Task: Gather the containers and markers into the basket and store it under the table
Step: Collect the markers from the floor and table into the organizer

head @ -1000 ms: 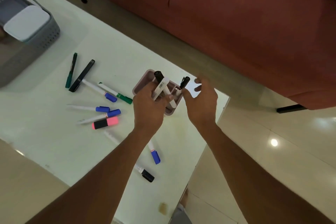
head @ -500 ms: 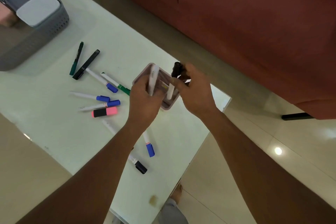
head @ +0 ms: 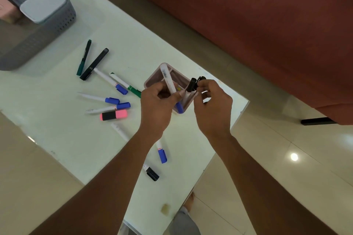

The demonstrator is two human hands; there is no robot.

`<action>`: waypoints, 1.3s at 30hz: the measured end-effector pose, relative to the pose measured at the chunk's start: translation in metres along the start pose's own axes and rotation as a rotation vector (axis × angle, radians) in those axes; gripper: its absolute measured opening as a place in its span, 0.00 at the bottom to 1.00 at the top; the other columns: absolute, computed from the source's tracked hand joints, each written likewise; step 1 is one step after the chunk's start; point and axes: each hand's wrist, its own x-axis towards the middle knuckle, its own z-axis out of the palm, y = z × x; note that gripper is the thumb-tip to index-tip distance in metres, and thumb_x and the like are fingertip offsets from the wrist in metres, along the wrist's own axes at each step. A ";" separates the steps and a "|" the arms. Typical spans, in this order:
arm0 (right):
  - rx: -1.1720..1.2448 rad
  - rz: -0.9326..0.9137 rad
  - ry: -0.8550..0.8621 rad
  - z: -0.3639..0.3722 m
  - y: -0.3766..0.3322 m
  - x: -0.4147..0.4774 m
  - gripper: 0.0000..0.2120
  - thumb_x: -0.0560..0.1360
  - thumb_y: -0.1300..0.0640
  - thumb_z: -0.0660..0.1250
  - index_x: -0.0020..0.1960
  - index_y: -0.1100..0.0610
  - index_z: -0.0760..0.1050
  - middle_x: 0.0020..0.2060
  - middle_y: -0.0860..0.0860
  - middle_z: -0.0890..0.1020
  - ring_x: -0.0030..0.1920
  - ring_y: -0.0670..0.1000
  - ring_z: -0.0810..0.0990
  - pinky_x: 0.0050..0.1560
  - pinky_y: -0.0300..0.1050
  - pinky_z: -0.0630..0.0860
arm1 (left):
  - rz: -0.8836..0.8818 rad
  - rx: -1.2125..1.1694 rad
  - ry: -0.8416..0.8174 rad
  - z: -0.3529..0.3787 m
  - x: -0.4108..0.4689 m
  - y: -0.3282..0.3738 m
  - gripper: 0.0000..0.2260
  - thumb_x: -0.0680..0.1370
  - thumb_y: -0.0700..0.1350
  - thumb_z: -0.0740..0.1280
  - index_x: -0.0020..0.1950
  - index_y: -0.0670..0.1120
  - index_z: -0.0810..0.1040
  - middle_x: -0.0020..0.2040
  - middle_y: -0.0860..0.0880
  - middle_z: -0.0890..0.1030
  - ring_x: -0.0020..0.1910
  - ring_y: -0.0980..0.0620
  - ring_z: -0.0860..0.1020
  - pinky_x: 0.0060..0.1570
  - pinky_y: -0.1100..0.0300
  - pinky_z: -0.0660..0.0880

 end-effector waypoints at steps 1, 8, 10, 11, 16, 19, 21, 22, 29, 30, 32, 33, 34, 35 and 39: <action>0.071 0.009 -0.043 -0.002 -0.003 -0.006 0.12 0.74 0.66 0.68 0.52 0.51 0.77 0.41 0.36 0.78 0.41 0.37 0.79 0.41 0.28 0.77 | -0.037 -0.094 -0.002 0.000 0.000 0.001 0.10 0.71 0.41 0.75 0.52 0.47 0.83 0.49 0.47 0.85 0.48 0.51 0.84 0.52 0.56 0.81; 0.450 0.264 -0.146 -0.021 -0.021 -0.031 0.11 0.74 0.65 0.70 0.54 0.54 0.80 0.46 0.45 0.84 0.43 0.51 0.83 0.42 0.33 0.79 | -0.412 -0.785 -0.073 0.005 -0.017 -0.003 0.20 0.70 0.40 0.74 0.60 0.37 0.78 0.52 0.39 0.84 0.50 0.42 0.84 0.46 0.54 0.81; 0.466 0.232 -0.057 -0.031 -0.027 -0.025 0.07 0.74 0.63 0.71 0.51 0.57 0.81 0.44 0.50 0.84 0.38 0.51 0.82 0.39 0.33 0.77 | -0.458 -0.822 -0.132 0.008 -0.020 -0.003 0.21 0.71 0.41 0.73 0.61 0.35 0.76 0.55 0.36 0.82 0.52 0.40 0.83 0.48 0.53 0.81; 0.452 0.208 -0.022 -0.037 -0.030 -0.019 0.05 0.74 0.63 0.71 0.50 0.57 0.80 0.43 0.51 0.84 0.37 0.49 0.81 0.39 0.35 0.77 | -0.480 -0.839 -0.132 0.009 -0.019 -0.003 0.19 0.73 0.41 0.73 0.61 0.35 0.76 0.54 0.35 0.83 0.52 0.40 0.83 0.47 0.52 0.81; 0.169 -0.004 0.015 -0.055 -0.039 0.019 0.04 0.74 0.56 0.72 0.49 0.52 0.79 0.40 0.46 0.82 0.36 0.43 0.79 0.40 0.37 0.78 | -0.490 -0.558 -0.003 0.002 -0.011 -0.007 0.05 0.77 0.38 0.68 0.52 0.38 0.79 0.40 0.41 0.85 0.39 0.44 0.85 0.37 0.54 0.81; -0.013 -0.018 -0.110 -0.043 -0.041 0.029 0.08 0.74 0.54 0.72 0.52 0.55 0.80 0.38 0.44 0.79 0.33 0.36 0.77 0.39 0.22 0.71 | -0.332 -0.130 0.026 0.000 -0.013 -0.012 0.04 0.77 0.37 0.66 0.47 0.42 0.80 0.40 0.44 0.84 0.35 0.48 0.84 0.32 0.57 0.81; -0.106 -0.010 -0.184 -0.033 -0.043 0.028 0.11 0.75 0.53 0.72 0.54 0.56 0.80 0.40 0.45 0.79 0.35 0.40 0.77 0.43 0.21 0.69 | -0.151 0.122 0.044 0.000 -0.013 -0.018 0.04 0.77 0.39 0.67 0.50 0.44 0.80 0.44 0.48 0.84 0.39 0.50 0.84 0.34 0.58 0.81; -0.134 -0.013 -0.218 -0.029 -0.045 0.026 0.12 0.75 0.53 0.72 0.55 0.56 0.79 0.42 0.47 0.81 0.37 0.43 0.78 0.48 0.24 0.71 | -0.055 0.230 0.041 0.000 -0.013 -0.019 0.04 0.77 0.41 0.68 0.51 0.46 0.79 0.45 0.50 0.83 0.40 0.52 0.83 0.36 0.58 0.82; -0.233 -0.028 -0.310 -0.018 -0.048 0.009 0.11 0.76 0.56 0.71 0.58 0.56 0.79 0.48 0.52 0.84 0.44 0.49 0.81 0.59 0.44 0.77 | 0.195 0.451 -0.044 0.010 -0.014 -0.032 0.13 0.73 0.38 0.71 0.54 0.51 0.77 0.41 0.57 0.77 0.37 0.59 0.77 0.37 0.73 0.69; -0.242 0.004 -0.343 -0.015 -0.044 0.005 0.13 0.77 0.55 0.70 0.60 0.56 0.78 0.50 0.53 0.84 0.47 0.50 0.82 0.61 0.45 0.77 | 0.207 0.454 -0.046 0.010 -0.015 -0.033 0.13 0.73 0.38 0.71 0.55 0.50 0.78 0.42 0.56 0.77 0.37 0.59 0.76 0.37 0.73 0.68; -0.219 0.070 -0.380 -0.010 -0.035 -0.001 0.16 0.77 0.55 0.69 0.64 0.56 0.76 0.54 0.53 0.83 0.51 0.51 0.83 0.62 0.45 0.75 | 0.229 0.461 -0.041 0.012 -0.017 -0.035 0.13 0.74 0.39 0.70 0.57 0.49 0.78 0.45 0.54 0.77 0.38 0.60 0.75 0.38 0.74 0.67; -0.199 0.090 -0.363 -0.008 -0.030 -0.003 0.16 0.77 0.56 0.68 0.65 0.56 0.76 0.55 0.53 0.84 0.51 0.51 0.83 0.61 0.43 0.75 | 0.231 0.466 -0.039 0.013 -0.017 -0.035 0.13 0.75 0.41 0.70 0.58 0.49 0.77 0.47 0.53 0.78 0.39 0.60 0.75 0.39 0.74 0.67; -0.178 0.108 -0.318 -0.007 -0.024 -0.004 0.16 0.77 0.57 0.68 0.65 0.57 0.76 0.55 0.52 0.84 0.49 0.51 0.83 0.59 0.40 0.76 | 0.234 0.473 -0.044 0.013 -0.016 -0.034 0.12 0.76 0.43 0.70 0.58 0.50 0.77 0.48 0.53 0.78 0.40 0.59 0.75 0.39 0.74 0.67; -0.159 0.129 -0.251 -0.007 -0.017 -0.004 0.15 0.77 0.59 0.68 0.64 0.57 0.76 0.54 0.52 0.84 0.45 0.48 0.83 0.54 0.33 0.77 | 0.243 0.478 -0.054 0.014 -0.015 -0.033 0.11 0.76 0.44 0.70 0.57 0.50 0.76 0.49 0.51 0.79 0.41 0.57 0.76 0.40 0.73 0.69; -0.078 0.242 -0.042 -0.011 0.010 0.013 0.15 0.74 0.68 0.64 0.60 0.59 0.75 0.51 0.51 0.82 0.35 0.36 0.76 0.35 0.21 0.69 | 0.282 0.554 -0.083 0.022 -0.005 -0.025 0.16 0.76 0.48 0.70 0.61 0.47 0.73 0.58 0.48 0.75 0.48 0.51 0.77 0.47 0.62 0.76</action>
